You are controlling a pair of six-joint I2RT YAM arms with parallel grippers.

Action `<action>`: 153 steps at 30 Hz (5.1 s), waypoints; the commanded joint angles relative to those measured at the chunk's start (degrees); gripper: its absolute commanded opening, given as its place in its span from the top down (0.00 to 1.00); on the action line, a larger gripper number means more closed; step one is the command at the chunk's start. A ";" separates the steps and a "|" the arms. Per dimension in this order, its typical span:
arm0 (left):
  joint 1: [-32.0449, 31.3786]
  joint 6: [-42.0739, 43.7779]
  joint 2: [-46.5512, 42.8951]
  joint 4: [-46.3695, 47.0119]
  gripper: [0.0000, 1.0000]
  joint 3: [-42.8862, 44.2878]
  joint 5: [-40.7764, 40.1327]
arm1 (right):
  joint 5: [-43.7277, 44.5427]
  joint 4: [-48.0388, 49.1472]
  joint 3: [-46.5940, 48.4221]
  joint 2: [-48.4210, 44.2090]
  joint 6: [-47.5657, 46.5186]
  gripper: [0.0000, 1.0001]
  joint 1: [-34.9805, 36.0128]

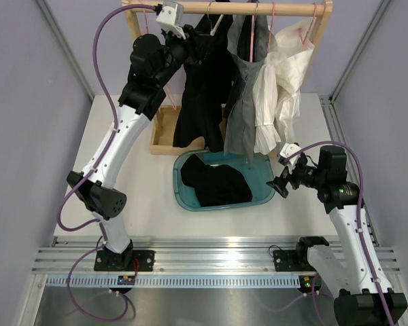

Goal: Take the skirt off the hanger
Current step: Place the skirt in the bin, then pick up the hanger from the clothesline, then remove the skirt from the hanger.

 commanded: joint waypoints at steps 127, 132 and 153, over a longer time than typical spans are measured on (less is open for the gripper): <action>-1.96 8.08 -57.54 -38.50 1.00 -58.36 24.80 | -25.09 -35.39 27.62 11.28 -15.55 0.01 0.98; -4.50 7.02 -62.39 -37.00 1.00 -64.16 15.33 | -20.83 -16.99 33.26 15.50 18.38 0.01 9.67; -34.91 13.87 -56.33 -34.90 1.00 -63.91 -27.22 | 24.10 -9.47 45.83 35.45 41.70 0.00 30.87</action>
